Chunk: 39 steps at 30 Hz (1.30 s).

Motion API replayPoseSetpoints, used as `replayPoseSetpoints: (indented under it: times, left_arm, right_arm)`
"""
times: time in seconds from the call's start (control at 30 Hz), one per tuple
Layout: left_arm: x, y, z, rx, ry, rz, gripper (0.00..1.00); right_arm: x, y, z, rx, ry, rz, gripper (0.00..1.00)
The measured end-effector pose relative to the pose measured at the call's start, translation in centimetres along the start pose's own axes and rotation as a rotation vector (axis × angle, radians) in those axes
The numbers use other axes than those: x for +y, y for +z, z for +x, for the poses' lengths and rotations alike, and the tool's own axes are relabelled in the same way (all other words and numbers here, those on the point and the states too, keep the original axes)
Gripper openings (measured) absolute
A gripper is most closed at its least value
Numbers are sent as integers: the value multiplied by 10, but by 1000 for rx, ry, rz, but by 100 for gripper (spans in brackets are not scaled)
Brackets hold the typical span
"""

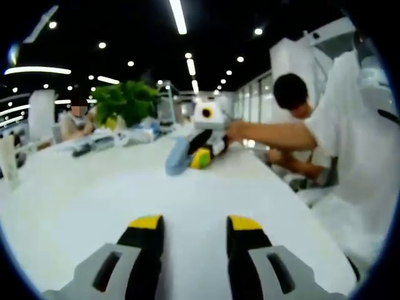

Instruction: Pick up the paper insert the paper into the punch align the paper edges press the punch to punch holes

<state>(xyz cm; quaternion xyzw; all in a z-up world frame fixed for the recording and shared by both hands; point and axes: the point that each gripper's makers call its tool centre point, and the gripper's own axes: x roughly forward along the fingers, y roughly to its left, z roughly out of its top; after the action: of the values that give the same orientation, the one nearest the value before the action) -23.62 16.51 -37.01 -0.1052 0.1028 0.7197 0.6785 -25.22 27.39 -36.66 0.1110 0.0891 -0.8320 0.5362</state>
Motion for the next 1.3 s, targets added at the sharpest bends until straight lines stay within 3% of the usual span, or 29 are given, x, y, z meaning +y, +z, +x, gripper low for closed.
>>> replayPoseSetpoints:
  times: [0.97,1.3]
  left_arm:
    - [-1,0,1,3,9,-2,41]
    - [-1,0,1,2,8,-1,41]
  right_arm:
    - [28,-2,-7,21,27,-26,23]
    - [23,-2,-5,23,24,-30,23]
